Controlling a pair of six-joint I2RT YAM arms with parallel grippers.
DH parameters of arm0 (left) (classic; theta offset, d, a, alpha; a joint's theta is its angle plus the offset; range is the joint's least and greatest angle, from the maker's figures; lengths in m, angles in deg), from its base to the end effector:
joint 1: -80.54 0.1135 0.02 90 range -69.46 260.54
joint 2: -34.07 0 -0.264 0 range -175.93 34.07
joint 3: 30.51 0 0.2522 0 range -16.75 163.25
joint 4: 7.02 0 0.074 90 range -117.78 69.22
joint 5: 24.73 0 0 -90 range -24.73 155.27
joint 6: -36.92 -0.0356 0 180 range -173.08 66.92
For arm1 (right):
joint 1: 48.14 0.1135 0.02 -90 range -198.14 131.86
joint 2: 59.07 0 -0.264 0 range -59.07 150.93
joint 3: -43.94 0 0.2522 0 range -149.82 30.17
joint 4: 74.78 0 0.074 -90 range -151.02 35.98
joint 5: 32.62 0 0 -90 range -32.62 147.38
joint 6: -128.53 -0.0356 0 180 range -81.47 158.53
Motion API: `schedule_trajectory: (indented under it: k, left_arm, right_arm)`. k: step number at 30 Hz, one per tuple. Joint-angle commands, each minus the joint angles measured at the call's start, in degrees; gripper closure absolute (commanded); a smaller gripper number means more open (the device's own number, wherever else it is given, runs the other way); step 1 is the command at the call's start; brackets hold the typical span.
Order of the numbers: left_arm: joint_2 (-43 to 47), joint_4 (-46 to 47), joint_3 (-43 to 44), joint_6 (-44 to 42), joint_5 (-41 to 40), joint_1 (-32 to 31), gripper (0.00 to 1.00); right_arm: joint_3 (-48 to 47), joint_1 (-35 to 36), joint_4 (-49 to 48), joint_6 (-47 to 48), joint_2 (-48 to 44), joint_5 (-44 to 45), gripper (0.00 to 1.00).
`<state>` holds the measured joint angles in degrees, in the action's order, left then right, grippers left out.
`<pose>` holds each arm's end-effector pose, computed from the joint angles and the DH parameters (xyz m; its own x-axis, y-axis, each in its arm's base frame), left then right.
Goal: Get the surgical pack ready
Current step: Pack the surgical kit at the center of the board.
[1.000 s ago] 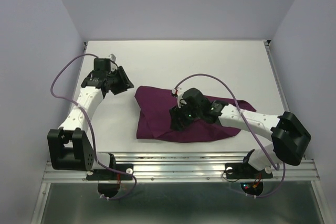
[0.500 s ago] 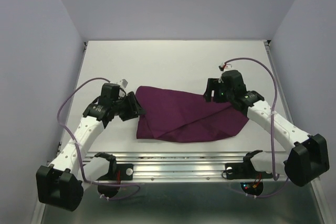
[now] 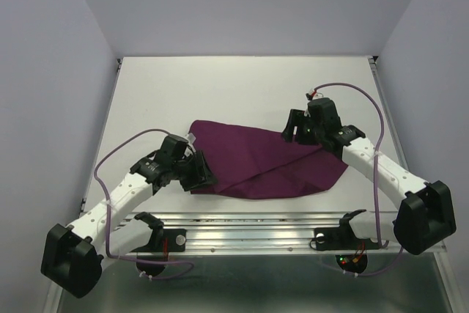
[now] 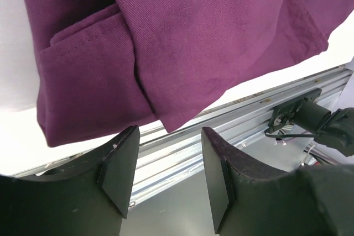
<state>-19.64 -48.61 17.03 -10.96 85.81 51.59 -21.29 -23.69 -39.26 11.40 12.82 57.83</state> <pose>0.1573 -0.1013 0.2197 -0.9229 -0.2072 -0.3244 0.0548 0.7635 -0.6435 0.2456 0.1114 0.2616 -0.7303 0.1689 -0.6619 -0.0849 0.9390 0.3332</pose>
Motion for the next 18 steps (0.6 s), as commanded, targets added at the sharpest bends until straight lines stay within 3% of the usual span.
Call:
schedule_trajectory:
  k: [1,18]
  left_arm:
    - [-0.25,4.98,-1.43,3.04,0.29,-1.45,0.41]
    - [-4.56,8.67,-1.52,3.57,0.56,-4.27,0.46]
  right_arm:
    - [-0.31,0.25,-2.6,-1.08,-0.53,-0.01,0.3]
    - [-0.13,0.25,-2.51,-0.81,-0.62,-0.01,0.3]
